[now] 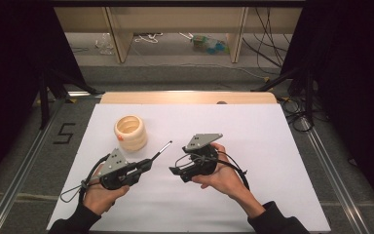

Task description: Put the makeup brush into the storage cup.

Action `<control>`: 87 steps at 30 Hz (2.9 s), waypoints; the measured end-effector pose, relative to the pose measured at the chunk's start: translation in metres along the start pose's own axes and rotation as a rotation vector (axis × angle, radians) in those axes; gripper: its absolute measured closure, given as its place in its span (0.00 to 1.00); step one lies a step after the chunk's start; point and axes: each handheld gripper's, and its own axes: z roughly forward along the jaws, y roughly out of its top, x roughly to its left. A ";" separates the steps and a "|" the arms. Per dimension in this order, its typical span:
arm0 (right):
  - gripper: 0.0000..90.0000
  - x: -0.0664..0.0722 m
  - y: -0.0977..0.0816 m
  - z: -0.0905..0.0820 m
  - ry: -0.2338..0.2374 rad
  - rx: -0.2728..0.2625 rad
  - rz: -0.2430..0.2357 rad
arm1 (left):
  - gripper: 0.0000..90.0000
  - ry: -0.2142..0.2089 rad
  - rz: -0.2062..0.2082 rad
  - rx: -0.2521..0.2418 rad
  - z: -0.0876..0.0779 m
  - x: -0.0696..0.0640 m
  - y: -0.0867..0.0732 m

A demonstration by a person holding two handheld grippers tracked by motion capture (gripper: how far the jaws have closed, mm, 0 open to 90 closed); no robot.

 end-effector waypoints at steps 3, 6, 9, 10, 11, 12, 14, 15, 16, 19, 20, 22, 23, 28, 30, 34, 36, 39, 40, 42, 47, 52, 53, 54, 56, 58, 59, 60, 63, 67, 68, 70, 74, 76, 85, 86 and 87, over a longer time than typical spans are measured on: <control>0.24 0.000 0.000 0.000 0.017 -0.020 0.027 | 0.92 0.004 -0.004 -0.015 0.000 0.000 0.000; 0.24 0.000 0.000 0.001 0.027 -0.036 0.044 | 0.92 0.006 -0.028 -0.038 -0.001 0.000 0.000; 0.24 0.000 0.000 0.001 0.030 -0.066 0.060 | 0.92 0.006 -0.034 -0.045 -0.001 -0.001 0.000; 0.24 0.000 0.000 0.001 0.037 -0.064 0.063 | 0.92 0.001 -0.040 -0.056 -0.001 -0.001 -0.001; 0.24 0.000 0.000 0.001 0.035 -0.071 0.066 | 0.92 0.004 -0.039 -0.050 -0.001 -0.001 -0.001; 0.24 0.000 0.001 0.001 0.042 -0.079 0.070 | 0.92 0.001 -0.034 -0.056 -0.001 -0.001 -0.001; 0.24 0.000 0.001 0.001 0.050 -0.090 0.080 | 0.92 -0.003 -0.031 -0.056 0.000 -0.002 -0.001; 0.24 0.000 0.001 0.002 0.061 -0.098 0.086 | 0.92 0.001 -0.033 -0.059 0.000 -0.003 -0.001; 0.24 0.000 0.001 0.002 0.067 -0.103 0.090 | 0.92 -0.003 -0.043 -0.064 0.000 -0.004 -0.001; 0.23 0.000 0.001 0.002 0.072 -0.110 0.092 | 0.92 -0.010 -0.036 -0.068 0.000 -0.006 -0.001; 0.22 0.000 0.001 0.002 0.073 -0.113 0.096 | 0.92 -0.011 -0.046 -0.072 0.000 -0.007 -0.001; 0.22 0.001 0.000 0.003 0.083 -0.121 0.104 | 0.92 -0.014 -0.042 -0.074 0.001 -0.008 -0.001; 0.22 0.001 0.000 0.003 0.087 -0.123 0.106 | 0.92 -0.013 -0.039 -0.077 0.001 -0.008 -0.001; 0.20 0.001 0.000 0.004 0.110 -0.132 0.123 | 0.92 -0.019 -0.046 -0.094 0.000 -0.012 -0.001; 0.20 0.001 0.000 0.004 0.120 -0.137 0.127 | 0.92 -0.017 -0.034 -0.098 0.000 -0.012 0.000; 0.19 0.002 0.000 0.004 0.122 -0.144 0.124 | 0.92 -0.017 -0.034 -0.107 0.000 -0.013 0.000; 0.19 0.001 0.000 0.005 0.131 -0.153 0.129 | 0.92 -0.015 -0.042 -0.113 0.000 -0.015 0.000; 0.20 0.002 0.001 0.004 0.140 -0.164 0.143 | 0.92 -0.010 -0.037 -0.117 0.000 -0.016 0.000; 0.20 0.001 0.001 0.003 0.128 -0.167 0.137 | 0.92 -0.015 -0.029 -0.119 0.000 -0.016 0.000; 0.21 0.001 0.002 0.002 0.133 -0.180 0.148 | 0.92 -0.010 -0.048 -0.125 0.000 -0.018 0.000; 0.23 0.001 0.001 0.005 0.157 -0.207 0.161 | 0.92 -0.011 -0.037 -0.134 0.000 -0.019 0.001; 0.24 0.001 0.002 0.004 0.166 -0.213 0.173 | 0.92 -0.010 -0.038 -0.144 0.000 -0.021 0.001; 0.24 0.001 0.002 0.003 0.164 -0.213 0.177 | 0.92 -0.009 -0.044 -0.140 0.000 -0.021 0.001; 0.25 0.001 0.002 0.003 0.155 -0.215 0.168 | 0.92 -0.005 -0.046 -0.141 0.000 -0.022 0.001; 0.25 0.001 0.002 0.002 0.158 -0.218 0.175 | 0.92 -0.009 -0.028 -0.143 0.000 -0.022 0.001; 0.26 0.000 0.002 0.002 0.161 -0.219 0.180 | 0.92 -0.005 -0.028 -0.144 0.000 -0.022 0.001; 0.27 0.000 0.002 0.002 0.171 -0.226 0.187 | 0.92 -0.006 -0.027 -0.147 0.000 -0.022 0.001; 0.27 0.000 0.002 0.002 0.173 -0.224 0.187 | 0.92 -0.006 -0.028 -0.147 0.000 -0.023 0.001; 0.28 -0.001 0.002 0.002 0.164 -0.232 0.180 | 0.92 -0.003 -0.026 -0.153 0.000 -0.023 0.001; 0.30 -0.001 0.003 0.003 0.179 -0.247 0.200 | 0.92 0.002 -0.032 -0.160 0.000 -0.023 0.000; 0.31 -0.001 0.003 0.003 0.179 -0.247 0.202 | 0.92 0.003 -0.033 -0.162 0.000 -0.024 0.000; 0.31 -0.002 0.002 0.002 0.170 -0.245 0.200 | 0.92 0.003 -0.031 -0.164 0.000 -0.024 0.001; 0.34 -0.002 0.003 0.003 0.190 -0.256 0.219 | 0.92 -0.002 -0.023 -0.163 0.000 -0.025 0.000; 0.36 -0.002 0.003 0.002 0.182 -0.255 0.223 | 0.92 0.000 -0.031 -0.164 0.001 -0.026 0.000; 0.42 -0.002 0.003 0.005 0.215 -0.280 0.263 | 0.92 -0.004 -0.022 -0.167 0.001 -0.029 0.000; 0.43 -0.002 0.003 0.005 0.221 -0.284 0.266 | 0.92 -0.001 -0.021 -0.165 0.001 -0.029 0.000; 0.45 -0.001 0.003 0.005 0.224 -0.289 0.267 | 0.92 -0.003 -0.024 -0.167 0.001 -0.029 0.000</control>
